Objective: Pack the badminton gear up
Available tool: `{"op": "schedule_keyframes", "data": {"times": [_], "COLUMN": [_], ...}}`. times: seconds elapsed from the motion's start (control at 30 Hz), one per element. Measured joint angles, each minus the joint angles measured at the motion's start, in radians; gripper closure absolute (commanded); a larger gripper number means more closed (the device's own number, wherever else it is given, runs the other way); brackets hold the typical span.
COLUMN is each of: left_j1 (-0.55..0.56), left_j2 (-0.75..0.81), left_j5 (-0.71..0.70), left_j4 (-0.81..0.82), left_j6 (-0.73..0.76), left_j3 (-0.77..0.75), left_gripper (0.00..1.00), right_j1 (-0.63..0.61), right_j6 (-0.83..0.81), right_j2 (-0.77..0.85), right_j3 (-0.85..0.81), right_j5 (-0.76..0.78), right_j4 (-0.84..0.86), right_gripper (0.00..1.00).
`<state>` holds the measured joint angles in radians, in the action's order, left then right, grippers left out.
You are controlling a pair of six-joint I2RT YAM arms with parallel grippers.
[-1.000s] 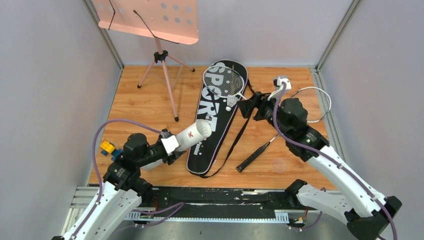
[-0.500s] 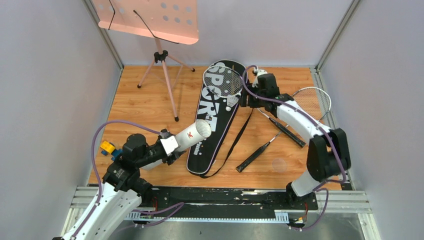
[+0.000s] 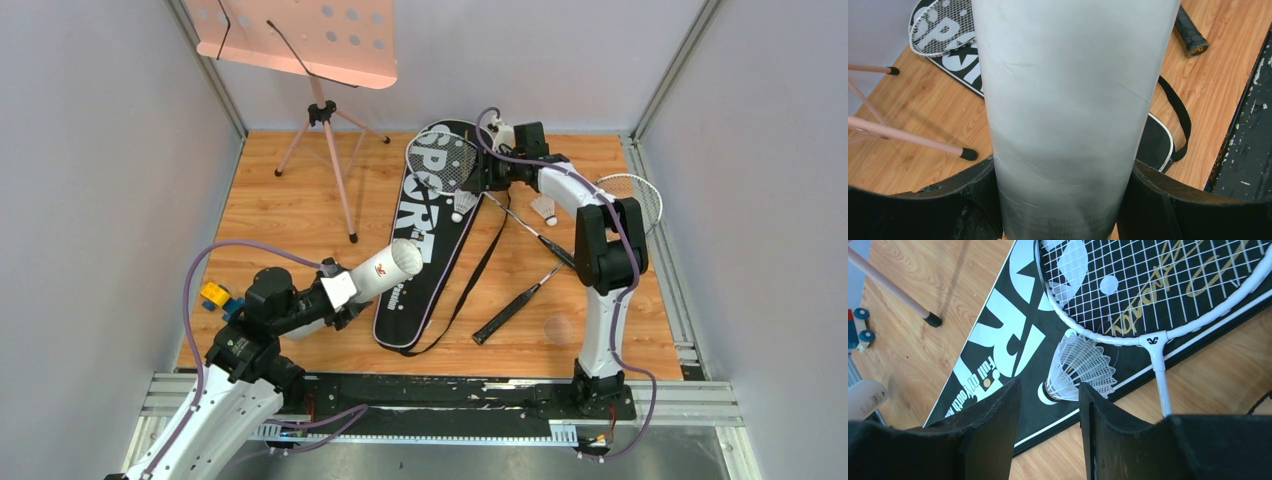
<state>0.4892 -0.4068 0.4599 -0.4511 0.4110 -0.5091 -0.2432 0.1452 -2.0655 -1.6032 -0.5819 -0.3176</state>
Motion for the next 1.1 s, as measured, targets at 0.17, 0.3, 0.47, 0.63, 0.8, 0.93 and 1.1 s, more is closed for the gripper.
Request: {"op": "schedule_keyframes", "data": {"times": [0.17, 0.3, 0.47, 0.63, 0.8, 0.93, 1.1], "left_j1": [0.000, 0.000, 0.000, 0.000, 0.000, 0.000, 0.000], "left_j2": [0.000, 0.000, 0.000, 0.000, 0.000, 0.000, 0.000], "left_j5": [0.000, 0.000, -0.001, -0.002, -0.002, -0.001, -0.002], "left_j4": [0.000, 0.000, 0.001, 0.001, 0.002, 0.006, 0.006], "left_j6": [0.000, 0.000, 0.000, 0.000, 0.000, 0.000, 0.000], "left_j3": [0.000, 0.000, 0.000, 0.000, 0.000, 0.000, 0.000], "left_gripper": [0.37, 0.37, 0.37, 0.37, 0.37, 0.37, 0.37], "right_j1": [0.011, 0.008, 0.004, 0.004, 0.004, 0.005, 0.005], "right_j6": [-0.025, -0.043, -0.054, -0.047, -0.052, -0.062, -0.076], "right_j2": [-0.045, -0.060, -0.048, 0.032, 0.090, 0.067, -0.036], "right_j3": [-0.027, -0.027, -0.011, 0.073, 0.090, 0.048, -0.047], "right_j5": [-0.093, -0.135, -0.149, -0.154, -0.113, -0.084, -0.063], "right_j4": [-0.026, -0.043, -0.040, -0.039, -0.005, 0.001, -0.001], "right_gripper": [0.56, 0.73, 1.00, 0.83, 0.47, 0.44, 0.44]}}
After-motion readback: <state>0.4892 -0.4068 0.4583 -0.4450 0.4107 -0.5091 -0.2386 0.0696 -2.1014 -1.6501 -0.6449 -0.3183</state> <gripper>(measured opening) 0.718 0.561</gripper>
